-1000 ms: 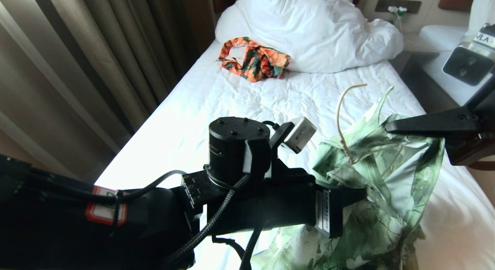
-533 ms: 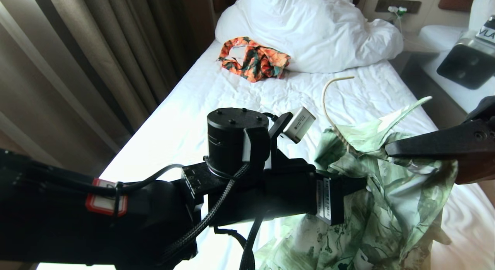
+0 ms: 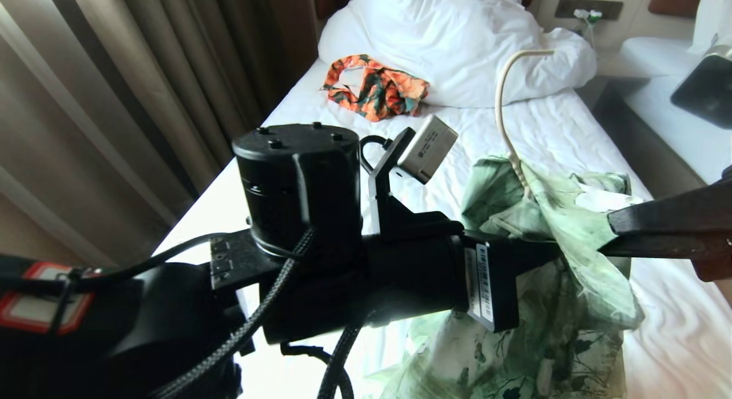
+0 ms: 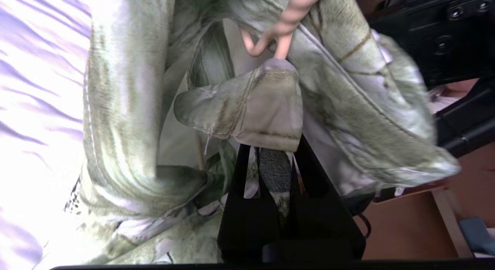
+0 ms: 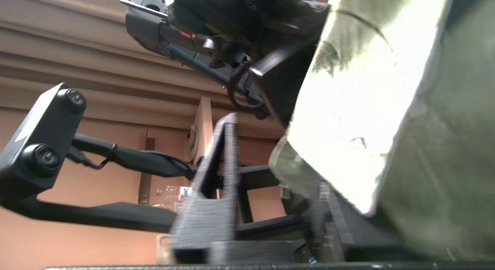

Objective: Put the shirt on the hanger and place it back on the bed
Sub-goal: Hook the other side of the shirt onto the hanger

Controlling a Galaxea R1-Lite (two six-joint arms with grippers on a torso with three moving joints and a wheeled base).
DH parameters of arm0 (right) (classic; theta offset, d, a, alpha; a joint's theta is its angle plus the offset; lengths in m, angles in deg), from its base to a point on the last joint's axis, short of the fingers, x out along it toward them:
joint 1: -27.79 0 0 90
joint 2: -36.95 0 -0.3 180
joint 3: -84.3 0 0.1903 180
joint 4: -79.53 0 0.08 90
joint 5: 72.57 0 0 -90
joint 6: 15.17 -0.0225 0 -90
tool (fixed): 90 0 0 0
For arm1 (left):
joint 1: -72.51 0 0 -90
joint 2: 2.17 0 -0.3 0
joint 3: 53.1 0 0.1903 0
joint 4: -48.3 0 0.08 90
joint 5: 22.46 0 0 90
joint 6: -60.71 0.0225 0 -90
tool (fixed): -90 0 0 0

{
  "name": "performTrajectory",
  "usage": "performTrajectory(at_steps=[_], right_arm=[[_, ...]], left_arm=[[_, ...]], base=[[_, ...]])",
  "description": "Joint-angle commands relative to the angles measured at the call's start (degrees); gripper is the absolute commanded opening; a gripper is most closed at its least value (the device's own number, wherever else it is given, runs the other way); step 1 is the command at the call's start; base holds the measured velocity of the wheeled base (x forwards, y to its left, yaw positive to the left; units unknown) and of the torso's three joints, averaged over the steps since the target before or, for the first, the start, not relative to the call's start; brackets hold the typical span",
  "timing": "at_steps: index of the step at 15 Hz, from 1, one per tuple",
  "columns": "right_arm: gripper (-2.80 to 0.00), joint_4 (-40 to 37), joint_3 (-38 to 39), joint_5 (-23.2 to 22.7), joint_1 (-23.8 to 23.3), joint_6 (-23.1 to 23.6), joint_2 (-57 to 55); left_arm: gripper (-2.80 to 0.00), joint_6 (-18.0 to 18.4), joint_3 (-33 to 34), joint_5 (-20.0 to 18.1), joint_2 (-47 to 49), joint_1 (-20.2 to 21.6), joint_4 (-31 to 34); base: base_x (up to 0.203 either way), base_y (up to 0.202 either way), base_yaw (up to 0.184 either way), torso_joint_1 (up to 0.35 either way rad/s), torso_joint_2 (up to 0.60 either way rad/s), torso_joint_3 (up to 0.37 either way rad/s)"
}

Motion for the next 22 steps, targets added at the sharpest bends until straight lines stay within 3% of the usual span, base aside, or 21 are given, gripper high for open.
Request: performTrajectory(at_steps=[1, 3, 5, 8, 9, 11, 13, 14, 17, 20, 21, 22], right_arm=[[0.0, -1.54, -1.1, -0.32, 0.14, -0.19, 1.09], [0.0, -7.3, -4.52, -0.14, 0.15, -0.13, 1.59], [0.0, -9.64, -7.96, 3.74, -0.04, 0.38, 2.11], [0.0, -18.08, -16.43, 6.62, -0.09, 5.6, 1.16], [-2.8, -21.46, -19.8, 7.07, -0.15, 7.32, 0.41], [-2.8, -28.6, -27.22, 11.03, -0.2, 11.15, -2.67], [-2.8, -35.88, -32.7, 17.26, -0.09, 20.87, -6.97], [-2.8, -37.32, -34.83, 20.75, 0.08, 23.67, -8.44], [-2.8, -38.01, -38.78, 25.11, 2.02, 29.58, -11.37], [-2.8, -37.94, -39.62, 34.22, 7.55, 36.83, -12.63], [0.0, -37.94, -39.77, 35.46, 8.85, 37.97, -12.45], [0.0, -37.94, -40.27, 35.7, 9.48, 38.14, -12.37]], left_arm=[[-2.8, -0.13, 0.5, 0.22, -3.69, -0.99, -0.26], [-2.8, -0.13, 0.54, 0.41, -4.88, -1.11, -0.08], [-2.8, -0.13, 0.84, 0.78, -4.19, -1.09, 0.11], [-2.8, -0.13, 0.39, 2.2, -1.98, -0.85, 0.77], [-2.8, -0.13, 0.36, 2.31, -1.74, -0.82, 0.8], [-2.8, -0.13, 0.19, 2.31, -1.4, -0.82, 0.8], [-2.8, -0.13, 0.27, 2.31, -1.51, -0.82, 0.8], [-2.8, -0.13, 0.39, 2.49, -1.57, -0.82, 0.8], [-2.8, -0.13, 0.19, 2.49, -1.57, -0.82, 2.65], [-2.8, -0.04, 0.01, 2.4, -1.31, -0.91, 2.91], [-2.8, -0.04, -0.08, 2.4, -1.31, -0.91, 2.91], [-2.8, -0.04, -0.08, 2.31, -1.3, -0.91, 2.9]], base=[[0.0, 0.0, 0.0, 0.0, 0.0, 0.0], [0.0, 0.0, 0.0, 0.0, 0.0, 0.0], [0.0, 0.0, 0.0, 0.0, 0.0, 0.0], [0.0, 0.0, 0.0, 0.0, 0.0, 0.0], [0.0, 0.0, 0.0, 0.0, 0.0, 0.0], [0.0, 0.0, 0.0, 0.0, 0.0, 0.0], [0.0, 0.0, 0.0, 0.0, 0.0, 0.0], [0.0, 0.0, 0.0, 0.0, 0.0, 0.0], [0.0, 0.0, 0.0, 0.0, 0.0, 0.0], [0.0, 0.0, 0.0, 0.0, 0.0, 0.0], [0.0, 0.0, 0.0, 0.0, 0.0, 0.0], [0.0, 0.0, 0.0, 0.0, 0.0, 0.0]])
